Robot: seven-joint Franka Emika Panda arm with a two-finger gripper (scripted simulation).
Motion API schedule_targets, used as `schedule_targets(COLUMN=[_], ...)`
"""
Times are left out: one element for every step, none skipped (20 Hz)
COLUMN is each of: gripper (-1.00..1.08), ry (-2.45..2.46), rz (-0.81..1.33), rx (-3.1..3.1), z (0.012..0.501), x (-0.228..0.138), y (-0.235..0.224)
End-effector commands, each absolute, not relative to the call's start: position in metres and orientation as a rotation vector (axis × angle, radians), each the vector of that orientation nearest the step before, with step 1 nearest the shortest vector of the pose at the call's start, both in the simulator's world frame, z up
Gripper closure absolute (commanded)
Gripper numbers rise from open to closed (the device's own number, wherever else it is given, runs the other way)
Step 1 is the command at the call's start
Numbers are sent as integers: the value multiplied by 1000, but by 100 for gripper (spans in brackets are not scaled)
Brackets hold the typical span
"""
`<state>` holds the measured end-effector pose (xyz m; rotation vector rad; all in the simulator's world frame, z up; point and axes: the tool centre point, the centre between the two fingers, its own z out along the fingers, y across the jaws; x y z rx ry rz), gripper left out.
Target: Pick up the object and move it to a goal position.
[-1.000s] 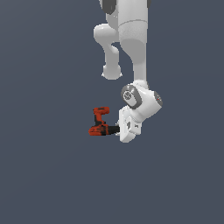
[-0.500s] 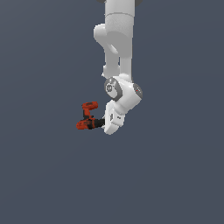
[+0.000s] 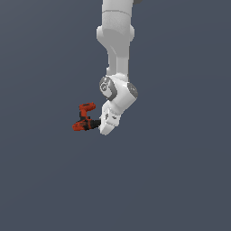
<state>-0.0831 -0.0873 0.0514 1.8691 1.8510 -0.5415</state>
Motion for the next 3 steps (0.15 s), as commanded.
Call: schedule_targets(gripper=[108, 108, 108], ry=[1848, 1847, 1847], rz=[-546, -546, -546], rx=[1871, 1870, 1870], z=[51, 52, 51], x=[-84, -83, -83], y=[-91, -90, -90])
